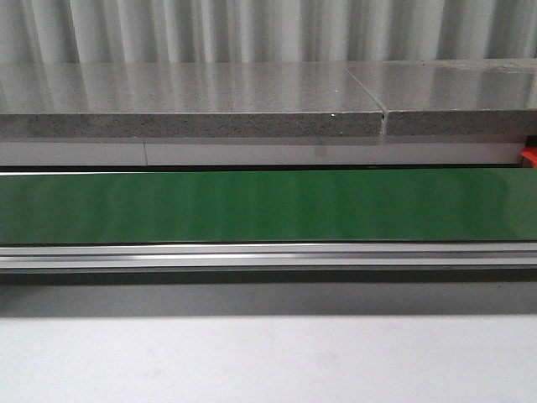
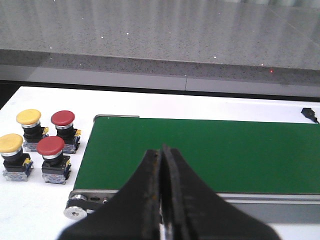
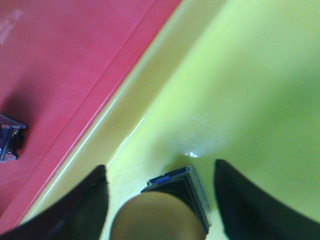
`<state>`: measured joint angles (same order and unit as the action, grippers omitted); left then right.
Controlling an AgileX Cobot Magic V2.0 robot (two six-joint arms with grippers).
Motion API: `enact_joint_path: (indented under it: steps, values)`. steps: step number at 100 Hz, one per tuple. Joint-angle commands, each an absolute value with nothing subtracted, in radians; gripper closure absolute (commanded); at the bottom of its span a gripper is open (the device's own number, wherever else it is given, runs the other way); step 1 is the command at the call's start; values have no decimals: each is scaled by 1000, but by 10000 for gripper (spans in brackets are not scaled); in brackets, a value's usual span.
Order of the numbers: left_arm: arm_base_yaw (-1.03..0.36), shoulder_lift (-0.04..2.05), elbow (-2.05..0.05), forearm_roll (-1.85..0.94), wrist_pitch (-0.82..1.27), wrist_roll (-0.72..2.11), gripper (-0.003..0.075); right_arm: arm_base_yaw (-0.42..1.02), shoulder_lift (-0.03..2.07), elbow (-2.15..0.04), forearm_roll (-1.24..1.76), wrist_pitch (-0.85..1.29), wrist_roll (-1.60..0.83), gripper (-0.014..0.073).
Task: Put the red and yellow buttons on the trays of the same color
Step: 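Carry the yellow button into the yellow tray and open the right gripper, then withdraw the right gripper back above the belt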
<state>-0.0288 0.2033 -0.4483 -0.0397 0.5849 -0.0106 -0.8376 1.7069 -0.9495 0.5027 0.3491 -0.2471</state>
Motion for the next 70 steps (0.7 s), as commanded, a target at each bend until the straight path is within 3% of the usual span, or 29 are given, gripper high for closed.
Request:
enact_joint_path:
  steps: [1, 32, 70]
  values:
    - [-35, 212, -475, -51, 505, -11, 741, -840, 1665, -973, 520, 320, -249, 8]
    - [-35, 212, -475, -51, 505, -11, 741, -809, 1550, -973, 564, 306, -249, -15]
    - [-35, 212, -475, -51, 505, -11, 741, -586, 1231, -973, 559, 298, -299, -3]
